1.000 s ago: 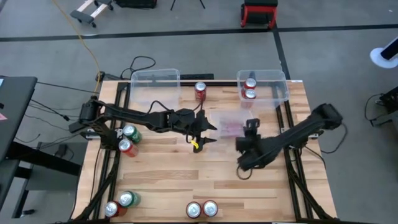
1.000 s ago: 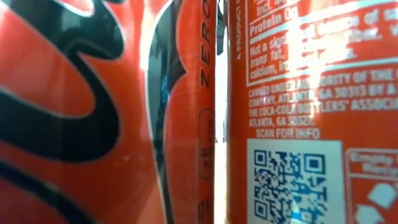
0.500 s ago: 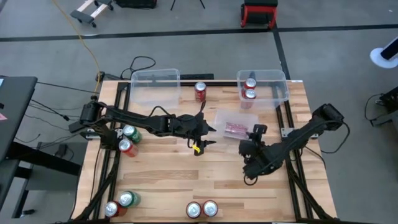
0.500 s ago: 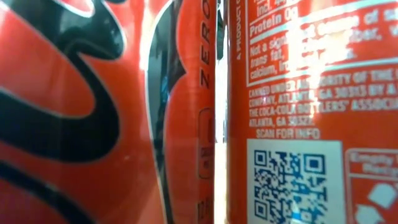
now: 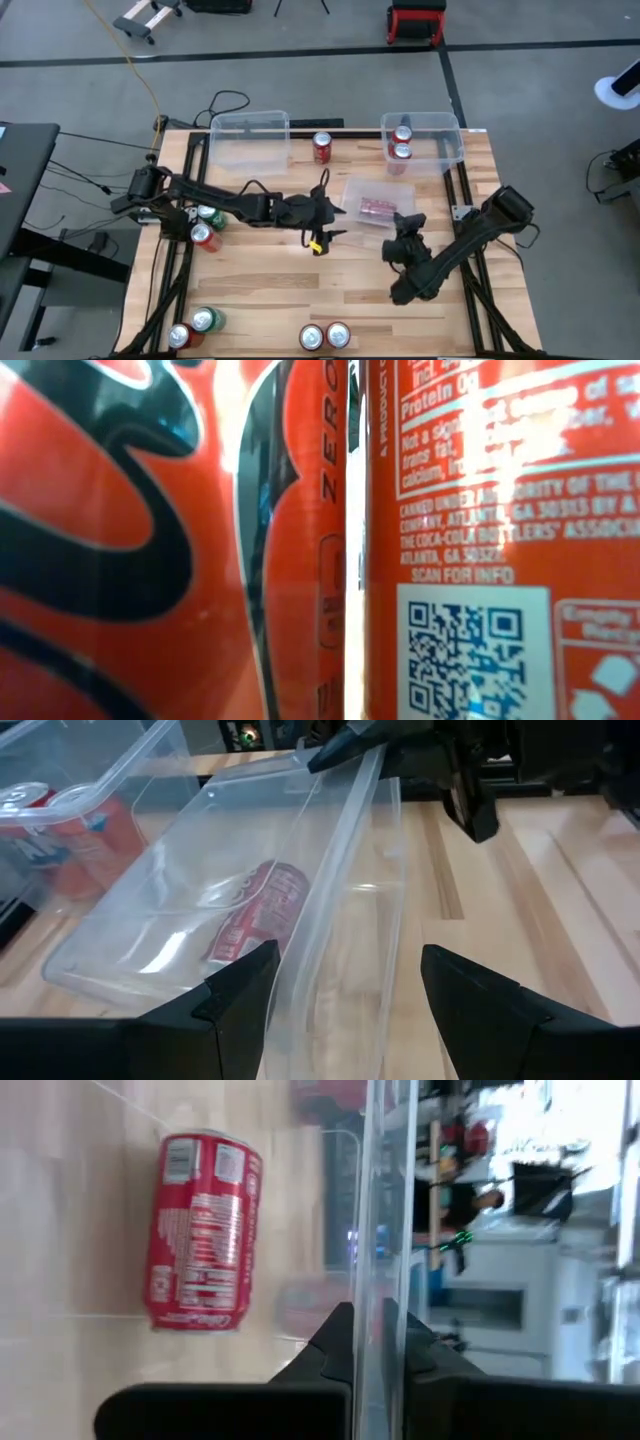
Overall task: Sort soda cans
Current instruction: Put the middle right red-white soda can into the bottom transparent bin
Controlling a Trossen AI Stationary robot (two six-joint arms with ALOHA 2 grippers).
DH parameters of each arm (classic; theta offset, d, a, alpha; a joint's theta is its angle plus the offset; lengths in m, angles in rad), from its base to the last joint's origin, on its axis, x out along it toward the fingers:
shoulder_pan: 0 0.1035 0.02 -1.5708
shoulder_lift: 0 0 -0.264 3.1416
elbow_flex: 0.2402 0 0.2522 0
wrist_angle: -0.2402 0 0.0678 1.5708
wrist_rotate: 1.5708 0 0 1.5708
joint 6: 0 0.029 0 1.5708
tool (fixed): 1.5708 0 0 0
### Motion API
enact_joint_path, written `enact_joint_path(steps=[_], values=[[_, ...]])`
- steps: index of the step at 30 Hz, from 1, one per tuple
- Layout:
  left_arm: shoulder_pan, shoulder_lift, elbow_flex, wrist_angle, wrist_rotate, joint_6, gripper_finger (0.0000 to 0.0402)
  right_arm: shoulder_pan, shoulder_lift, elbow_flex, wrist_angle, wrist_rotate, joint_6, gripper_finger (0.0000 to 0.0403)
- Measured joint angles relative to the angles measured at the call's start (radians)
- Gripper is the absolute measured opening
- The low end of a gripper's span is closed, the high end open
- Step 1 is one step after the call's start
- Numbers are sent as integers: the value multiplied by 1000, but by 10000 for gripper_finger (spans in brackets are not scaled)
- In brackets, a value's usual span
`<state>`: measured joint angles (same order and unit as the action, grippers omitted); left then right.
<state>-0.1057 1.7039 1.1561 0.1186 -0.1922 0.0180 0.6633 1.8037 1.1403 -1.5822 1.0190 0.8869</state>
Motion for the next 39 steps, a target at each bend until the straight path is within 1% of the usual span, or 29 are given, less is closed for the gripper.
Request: enact_joint_path(steps=[5,7,12,17,23,28,29,31,34,36,39], values=[[-33,0,0,-2,-66,13,239,15,9,17,4,42,-23,28],[-42,0,0,-3,-93,20,239,15,6,23,17,40,-43,28],[-51,-1,-1,-4,-124,22,239,14,-17,26,28,66,-124,28],[-51,-1,-1,-5,-133,22,239,13,-83,26,33,148,-254,28],[-55,-11,-1,5,-262,52,239,-2,-174,48,13,219,-377,28],[-55,-39,0,22,-313,99,236,-13,-213,85,8,280,-444,28],[-55,-39,1,25,-342,114,231,-16,-213,91,9,293,-459,28],[-58,-38,1,27,-433,159,213,-26,-212,98,12,322,-488,28],[-73,-38,1,47,-550,241,174,-41,-210,104,12,362,-508,28],[-84,-38,1,71,-593,298,140,-51,-210,104,15,372,-504,28],[-103,-37,1,100,-618,372,79,-59,-210,104,20,370,-493,28]])
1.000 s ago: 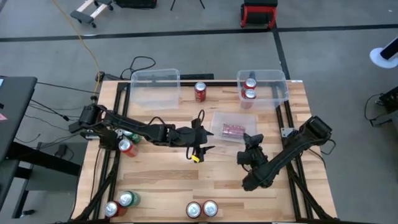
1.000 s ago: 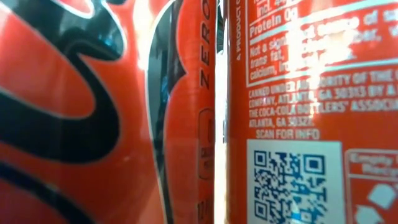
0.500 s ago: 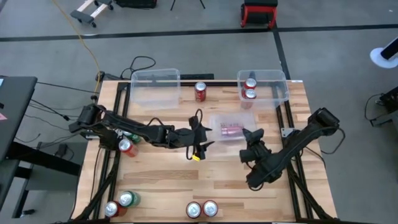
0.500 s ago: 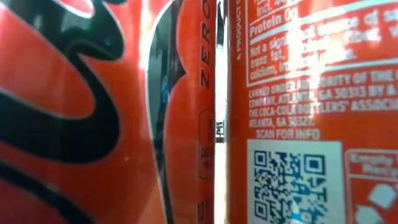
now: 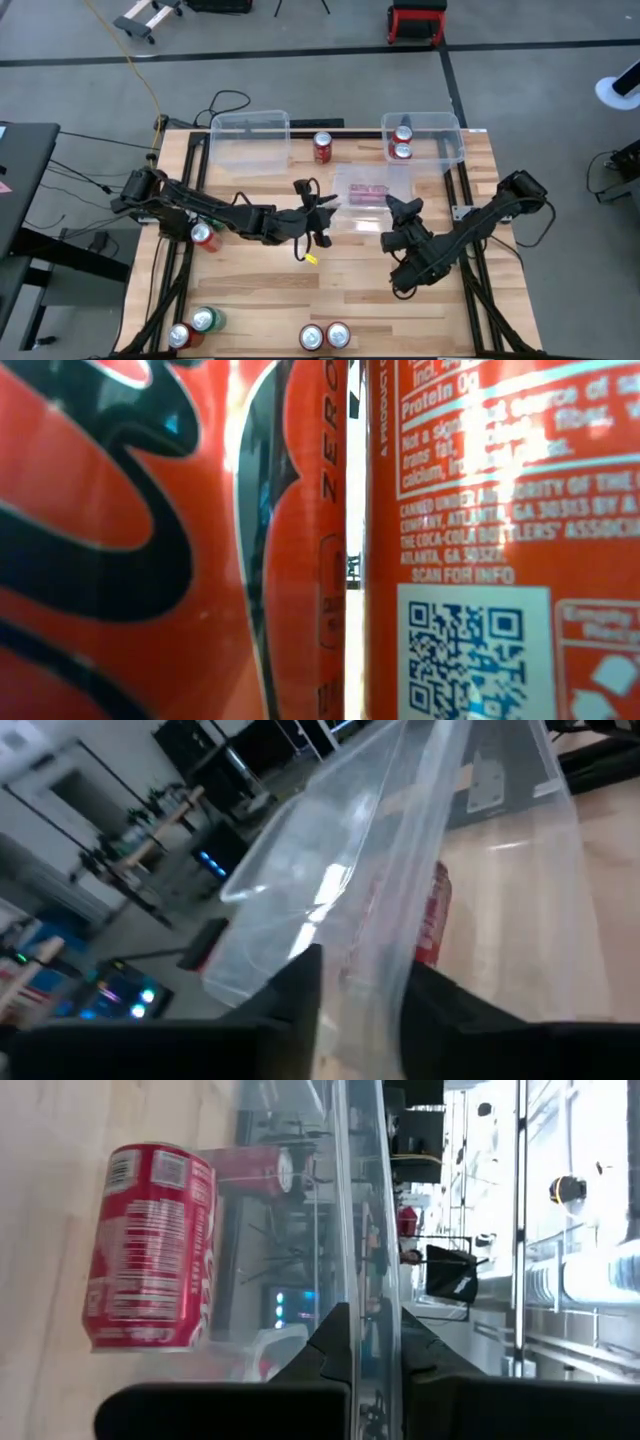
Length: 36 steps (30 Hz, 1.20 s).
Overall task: Sort soda cans
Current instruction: Put the middle right red-white soda can into the bottom transparent bin
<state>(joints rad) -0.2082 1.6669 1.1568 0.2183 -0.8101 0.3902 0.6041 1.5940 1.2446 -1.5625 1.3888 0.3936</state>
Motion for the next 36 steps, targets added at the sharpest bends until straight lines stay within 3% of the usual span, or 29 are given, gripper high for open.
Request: enact_joint_path(steps=[2,15,27,36], values=[[-16,0,0,12,-7,47,42,0,0,2,9,-15,7,28],[-72,6,0,23,-106,231,40,-5,9,3,78,-94,29,32],[-91,19,-3,-55,-91,125,40,-4,62,3,170,-238,76,33],[-67,37,-2,-157,24,-137,40,-18,62,3,228,-420,122,32]])
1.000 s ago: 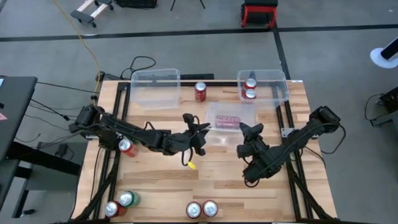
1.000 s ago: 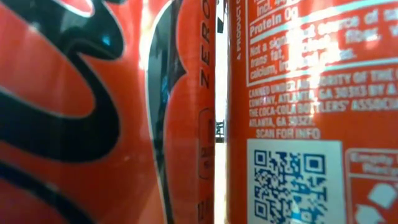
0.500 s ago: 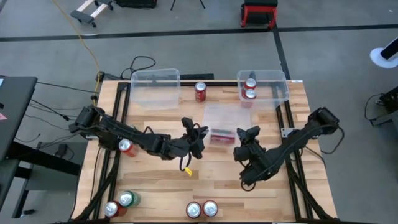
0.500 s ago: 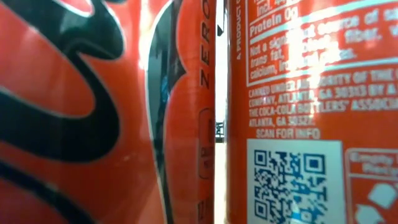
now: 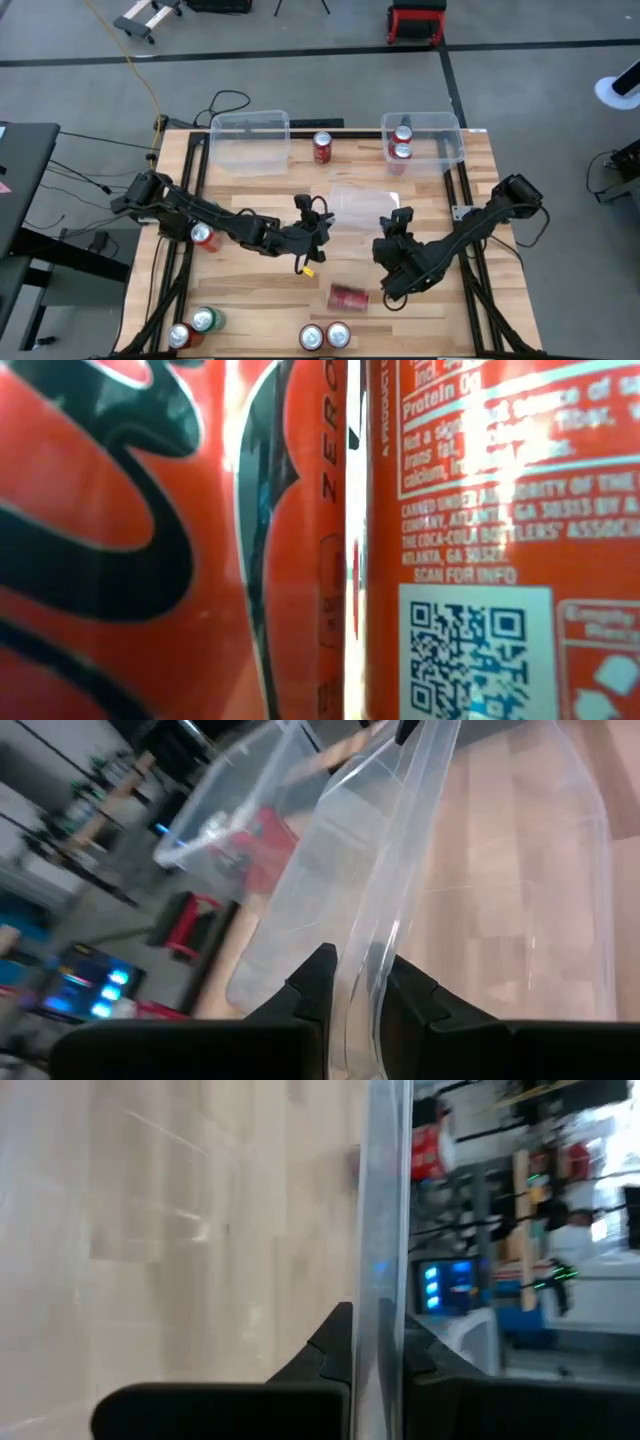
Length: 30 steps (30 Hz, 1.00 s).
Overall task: Sort soda cans
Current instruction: Put the middle right red-white soda can into the bottom transparent bin
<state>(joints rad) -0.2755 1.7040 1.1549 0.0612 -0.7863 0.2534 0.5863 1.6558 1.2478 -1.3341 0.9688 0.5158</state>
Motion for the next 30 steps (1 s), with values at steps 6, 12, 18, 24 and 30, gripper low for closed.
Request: enact_joint_path(steps=[6,12,18,24,30], values=[[19,2,0,13,9,-41,57,-20,-21,7,-4,-77,22,30],[27,-2,2,51,20,-49,93,-40,-81,62,-18,-190,42,30],[28,-7,3,112,26,-47,90,-87,-194,81,5,-401,140,30],[25,-21,4,164,31,3,93,-135,-326,81,14,-602,207,29],[25,-19,1,164,54,5,94,-188,-418,37,-1,-687,275,29]])
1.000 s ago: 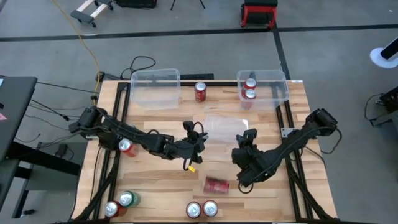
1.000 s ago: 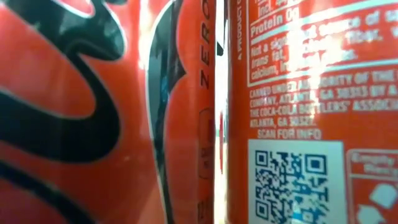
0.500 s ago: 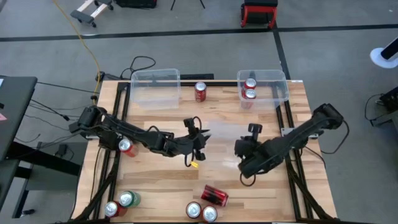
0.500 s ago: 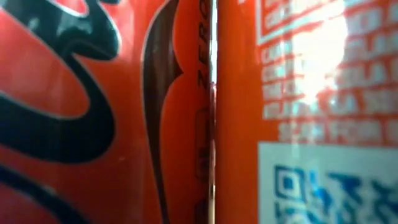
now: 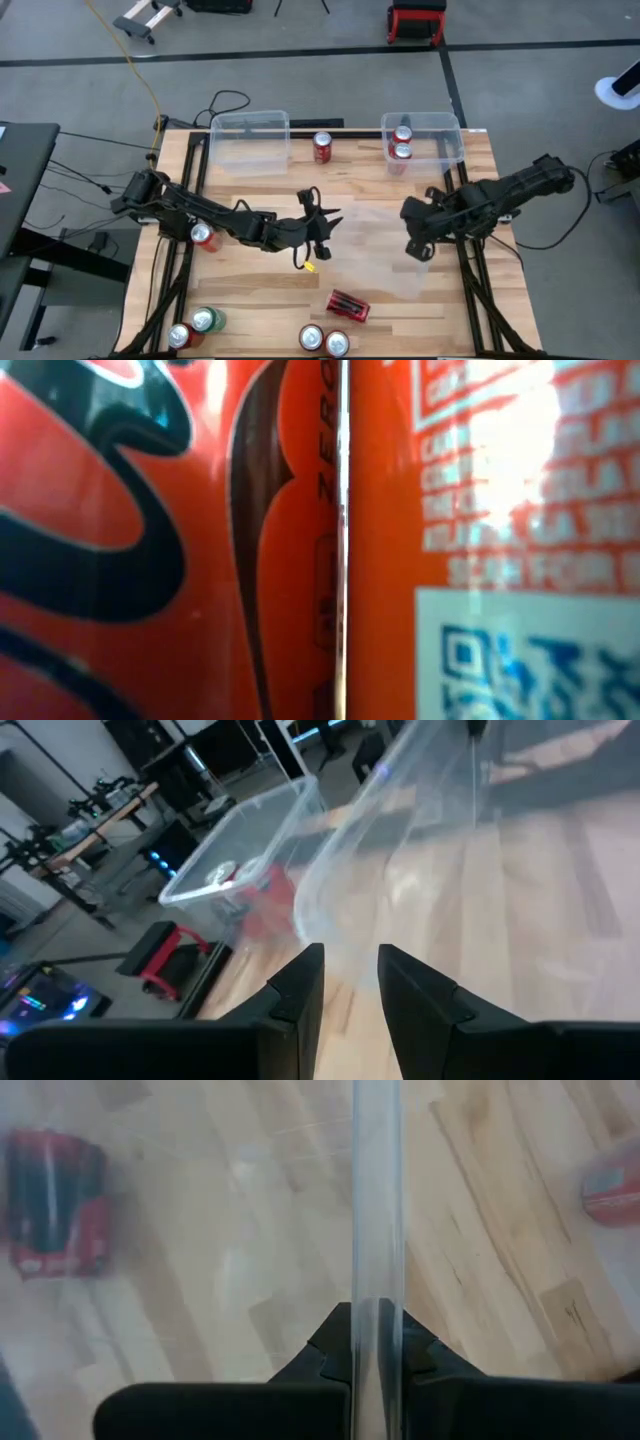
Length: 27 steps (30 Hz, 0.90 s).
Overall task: Sort soda cans
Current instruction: Put the middle right red-white soda can into the bottom transparent bin
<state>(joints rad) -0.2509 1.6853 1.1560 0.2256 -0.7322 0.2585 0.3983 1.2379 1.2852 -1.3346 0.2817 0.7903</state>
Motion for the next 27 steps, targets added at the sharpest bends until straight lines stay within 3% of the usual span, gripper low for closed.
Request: enact_joint_path(steps=[10,15,21,27], values=[[5,1,0,-114,47,-89,95,-18,-17,-197,57,-13,283,40],[4,1,0,-116,47,-88,95,-6,-22,-247,86,-9,336,59],[5,0,0,-203,79,-96,91,-9,-73,-245,88,19,337,127],[9,-3,3,-362,189,-216,70,16,-180,-245,109,201,362,212]])
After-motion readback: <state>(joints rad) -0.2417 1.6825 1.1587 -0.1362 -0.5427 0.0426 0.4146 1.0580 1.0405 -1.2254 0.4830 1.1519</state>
